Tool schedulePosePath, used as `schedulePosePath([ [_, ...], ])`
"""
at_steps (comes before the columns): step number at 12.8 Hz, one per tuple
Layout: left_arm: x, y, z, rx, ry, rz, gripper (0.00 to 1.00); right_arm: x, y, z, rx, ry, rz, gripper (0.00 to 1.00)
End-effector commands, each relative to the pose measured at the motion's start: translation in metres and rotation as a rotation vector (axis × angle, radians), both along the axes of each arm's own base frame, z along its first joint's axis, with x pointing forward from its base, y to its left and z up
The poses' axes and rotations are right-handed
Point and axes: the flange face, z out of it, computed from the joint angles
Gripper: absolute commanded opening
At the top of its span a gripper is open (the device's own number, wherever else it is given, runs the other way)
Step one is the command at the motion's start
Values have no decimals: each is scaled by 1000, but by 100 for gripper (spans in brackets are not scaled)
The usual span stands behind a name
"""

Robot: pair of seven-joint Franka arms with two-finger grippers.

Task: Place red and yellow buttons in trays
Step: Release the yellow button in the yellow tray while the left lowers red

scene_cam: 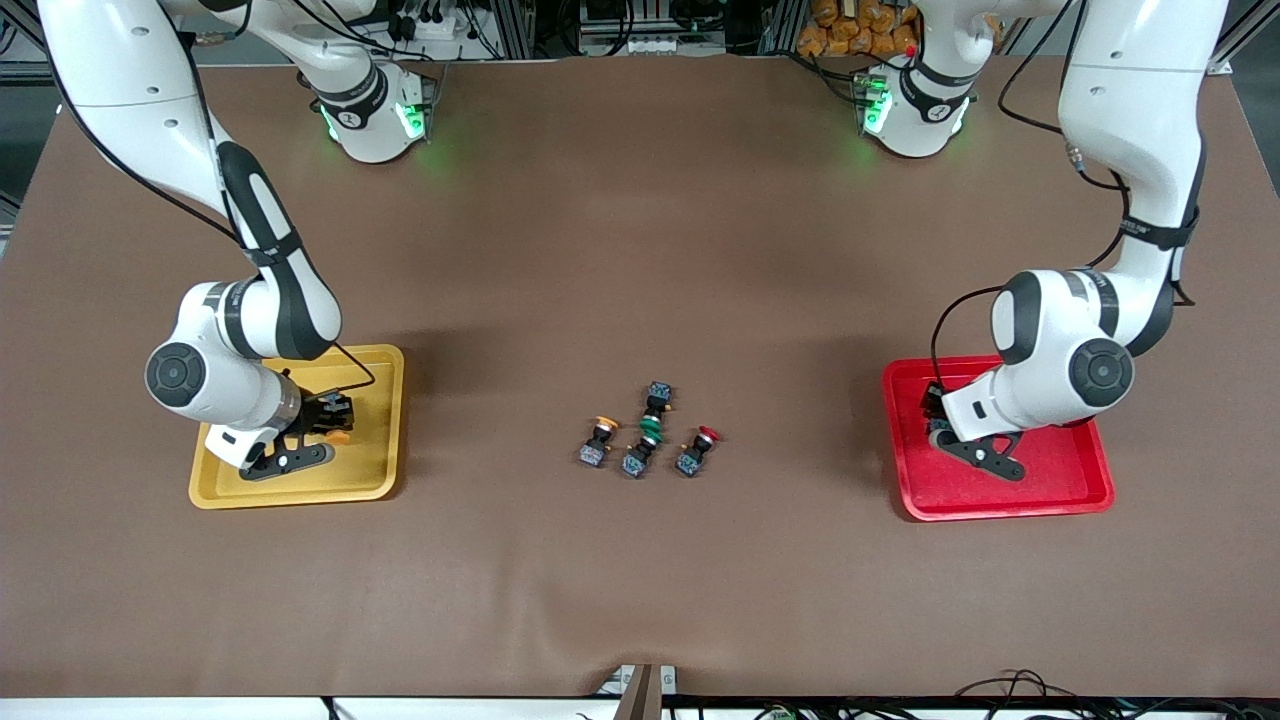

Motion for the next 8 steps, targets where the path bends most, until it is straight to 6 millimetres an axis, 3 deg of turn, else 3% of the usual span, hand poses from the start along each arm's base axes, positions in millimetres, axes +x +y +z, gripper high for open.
schedulePosePath([
  [1,1,6,0,4,-18,-33,0,0,-2,2,18,-10,-14,100],
  [3,2,8,-11,3,-25,-34,0,0,-1,8,19,-11,-17,100],
  [5,0,8,-15,4,-17,-33,1,2,9,36,21,-19,-24,100],
  [6,0,9,-17,4,-14,-31,28,2,18,53,22,-22,-47,100],
  [7,0,9,-15,4,-15,-31,96,2,41,73,24,-33,-73,100],
  [8,0,9,-14,4,-12,-31,100,3,68,92,25,-45,-117,100],
])
